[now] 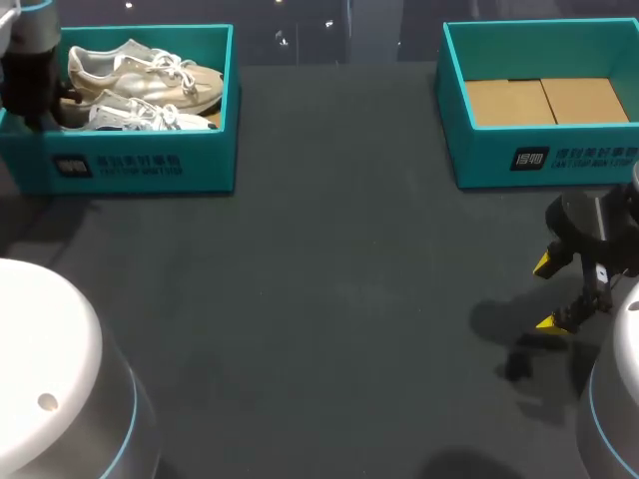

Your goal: Take the shoe out of the shoebox, open the shoe tongue, remove and reinsert the insole, then place the shoe into the shoebox

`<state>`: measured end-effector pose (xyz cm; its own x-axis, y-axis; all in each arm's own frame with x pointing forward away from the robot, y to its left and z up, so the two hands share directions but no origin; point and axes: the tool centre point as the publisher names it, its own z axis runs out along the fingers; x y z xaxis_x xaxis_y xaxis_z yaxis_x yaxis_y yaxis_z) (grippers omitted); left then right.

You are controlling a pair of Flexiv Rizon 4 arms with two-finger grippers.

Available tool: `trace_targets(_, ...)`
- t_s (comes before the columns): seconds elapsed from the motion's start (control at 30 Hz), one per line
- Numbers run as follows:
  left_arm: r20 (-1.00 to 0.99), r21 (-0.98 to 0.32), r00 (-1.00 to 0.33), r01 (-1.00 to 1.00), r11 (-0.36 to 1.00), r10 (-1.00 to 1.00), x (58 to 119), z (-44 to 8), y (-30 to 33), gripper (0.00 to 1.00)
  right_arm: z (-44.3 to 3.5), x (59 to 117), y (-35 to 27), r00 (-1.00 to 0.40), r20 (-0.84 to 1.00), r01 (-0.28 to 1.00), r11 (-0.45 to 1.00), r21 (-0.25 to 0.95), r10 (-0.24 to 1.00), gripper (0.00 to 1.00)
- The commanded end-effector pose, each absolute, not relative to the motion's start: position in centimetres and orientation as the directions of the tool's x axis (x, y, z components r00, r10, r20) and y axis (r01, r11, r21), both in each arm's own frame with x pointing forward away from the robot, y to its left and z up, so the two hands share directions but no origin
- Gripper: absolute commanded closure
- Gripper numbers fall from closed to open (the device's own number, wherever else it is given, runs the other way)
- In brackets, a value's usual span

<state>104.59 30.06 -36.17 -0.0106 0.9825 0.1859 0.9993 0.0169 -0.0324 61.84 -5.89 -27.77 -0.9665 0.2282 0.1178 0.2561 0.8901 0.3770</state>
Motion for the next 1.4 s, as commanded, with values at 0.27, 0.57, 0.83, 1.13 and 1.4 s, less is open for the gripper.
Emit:
trace_targets(0.27,0.168,-0.019,-0.051,0.998,0.055,0.984,104.6,-33.5,30.8,1.0,-27.8,61.7,-5.9,-0.966,0.116,0.257,0.891,0.376,0.229,0.0)
trace_targets(0.57,0.136,-0.013,-0.108,0.994,0.111,0.985,105.2,-29.9,31.3,1.0,-27.8,61.7,-5.9,-0.966,0.116,0.257,0.891,0.376,0.229,0.0)
trace_targets(0.83,0.117,0.035,-0.14,0.99,0.137,0.983,105.7,-25.3,31.6,1.0,-27.8,61.7,-5.9,-0.966,0.116,0.257,0.891,0.376,0.229,0.0)
trace_targets(1.13,0.131,0.071,-0.142,0.988,0.134,0.981,105.0,-20.2,31.6,1.0,-27.8,61.7,-5.9,-0.966,0.116,0.257,0.891,0.376,0.229,0.0)
trace_targets(1.4,0.152,0.068,-0.123,0.991,0.114,0.981,102.1,-15.8,30.4,1.0,-27.8,61.7,-5.9,-0.966,0.116,0.257,0.891,0.376,0.229,0.0)
